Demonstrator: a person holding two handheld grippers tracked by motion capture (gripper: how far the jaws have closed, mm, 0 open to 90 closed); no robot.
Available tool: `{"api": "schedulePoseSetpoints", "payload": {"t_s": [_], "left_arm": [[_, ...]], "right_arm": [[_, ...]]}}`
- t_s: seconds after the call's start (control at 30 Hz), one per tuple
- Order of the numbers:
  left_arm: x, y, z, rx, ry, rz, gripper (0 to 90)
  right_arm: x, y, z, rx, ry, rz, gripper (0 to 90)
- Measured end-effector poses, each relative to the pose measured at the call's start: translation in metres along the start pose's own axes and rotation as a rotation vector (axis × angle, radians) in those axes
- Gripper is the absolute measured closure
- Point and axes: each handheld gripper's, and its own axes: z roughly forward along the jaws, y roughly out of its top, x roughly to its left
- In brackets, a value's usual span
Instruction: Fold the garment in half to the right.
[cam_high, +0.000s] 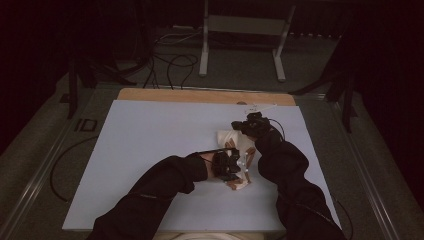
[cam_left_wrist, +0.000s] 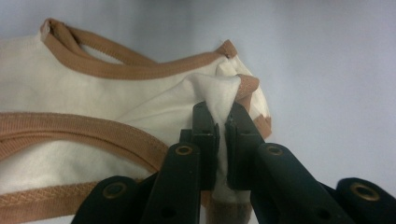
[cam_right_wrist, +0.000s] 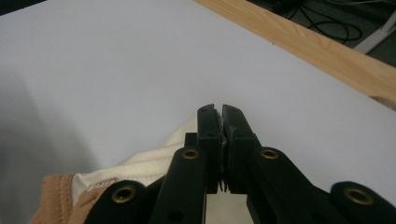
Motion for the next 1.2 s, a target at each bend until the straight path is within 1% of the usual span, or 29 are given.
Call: {"api": "schedulePoseSetpoints", "payload": {"t_s": [0.07,0.17,0.37,0.43,0.5,0.57,0.63,0.67,0.7,0.73,0.77,0.83,0.9,0.97,1.03,1.1,1.13,1.2], "left_arm": [[-0.001,0.002,0.003,0.0,0.006,-0.001,84.8],[-0.001,0.005,0.006,0.007,0.01,-0.005,84.7],[0.0,0.007,0.01,0.016,0.01,-0.009,84.3],[0.0,0.009,0.011,0.02,0.01,-0.004,84.3],[0.001,0.011,0.012,0.026,0.006,-0.011,84.3],[0.002,0.015,0.013,0.03,0.009,-0.002,84.2],[0.003,0.017,0.014,0.029,0.01,-0.007,83.8],[0.003,0.021,0.015,0.02,0.017,-0.005,83.8],[0.003,0.022,0.015,0.015,0.017,-0.007,83.2],[0.004,0.023,0.015,0.012,0.018,-0.009,83.0],[0.004,0.024,0.015,0.009,0.018,-0.015,83.0],[0.006,0.026,0.016,0.01,0.012,-0.029,82.5],[0.006,0.028,0.016,0.008,0.013,-0.027,81.3],[0.006,0.031,0.017,0.005,0.013,-0.028,80.1],[0.006,0.034,0.016,-0.012,0.003,-0.03,77.8],[0.006,0.038,0.014,-0.04,0.001,-0.031,71.2],[0.005,0.039,0.013,-0.054,-0.001,-0.034,65.2],[0.004,0.041,0.009,-0.068,0.012,-0.029,59.6]], "right_arm": [[-0.002,-0.003,0.0,0.002,-0.002,0.012,87.5],[-0.005,-0.007,0.001,0.003,-0.007,0.01,87.5],[-0.012,-0.017,0.002,0.008,-0.017,0.023,87.2],[-0.015,-0.02,0.001,0.003,-0.019,0.03,87.2],[-0.017,-0.022,0.001,0.002,-0.023,0.034,87.1],[-0.019,-0.024,0.0,0.004,-0.026,0.04,86.5],[-0.02,-0.025,0.0,0.003,-0.026,0.044,85.6],[-0.021,-0.026,-0.001,0.002,-0.029,0.049,83.1],[-0.024,-0.027,-0.004,-0.005,-0.035,0.068,73.0],[-0.026,-0.028,-0.005,-0.008,-0.038,0.081,67.1],[-0.027,-0.028,-0.007,-0.009,-0.042,0.085,64.2],[-0.029,-0.028,-0.01,-0.011,-0.054,0.091,53.9],[-0.031,-0.028,-0.013,-0.011,-0.064,0.097,47.6],[-0.033,-0.027,-0.015,-0.013,-0.059,0.105,40.0],[-0.033,-0.026,-0.017,-0.017,-0.053,0.115,34.2],[-0.033,-0.025,-0.019,-0.022,-0.051,0.118,29.8],[-0.033,-0.024,-0.02,-0.027,-0.047,0.12,27.0],[-0.033,-0.023,-0.021,-0.034,-0.03,0.12,22.1]]}}
